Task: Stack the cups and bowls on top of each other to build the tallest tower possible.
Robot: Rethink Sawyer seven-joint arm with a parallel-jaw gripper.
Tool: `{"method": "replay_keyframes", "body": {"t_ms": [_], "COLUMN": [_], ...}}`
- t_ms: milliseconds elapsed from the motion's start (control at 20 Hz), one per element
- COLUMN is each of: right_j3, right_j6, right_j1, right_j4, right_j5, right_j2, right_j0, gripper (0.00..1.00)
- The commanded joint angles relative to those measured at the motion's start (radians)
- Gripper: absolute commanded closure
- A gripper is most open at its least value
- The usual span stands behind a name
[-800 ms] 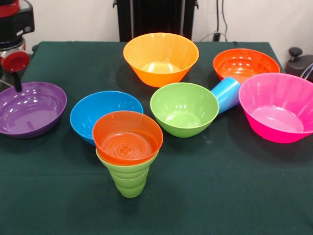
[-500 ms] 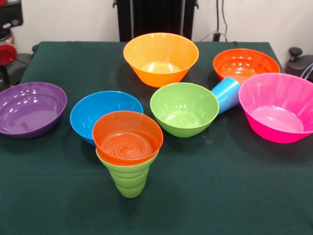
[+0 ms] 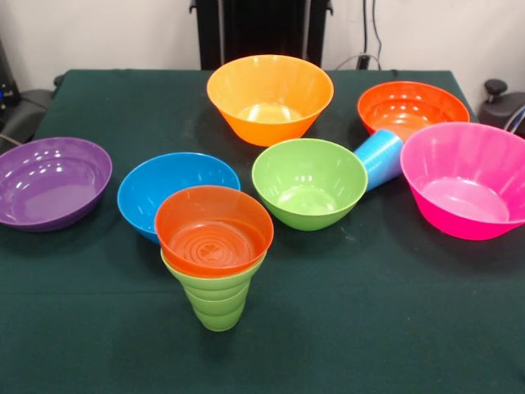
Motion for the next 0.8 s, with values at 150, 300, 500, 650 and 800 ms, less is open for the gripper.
{"method": "replay_keyframes", "body": {"t_ms": [150, 300, 500, 650, 800], "right_j3": [0.055, 0.037, 0.019, 0.006, -0.009], "right_j6": [0.010, 0.026, 0.050, 0.070, 0.086], "right_j1": [0.010, 0.012, 0.016, 0.021, 0.021], "right_j4": [-0.056, -0.041, -0.022, -0.008, 0.006], "right_j5": [-0.012, 0.007, 0.019, 0.027, 0.045], "right_j2": [0.139, 0.137, 0.133, 0.124, 0.114], "right_j0": [0.066, 0.080, 0.098, 0.114, 0.131], "gripper": [0.00, 0.00, 0.00, 0.00, 0.00]}}
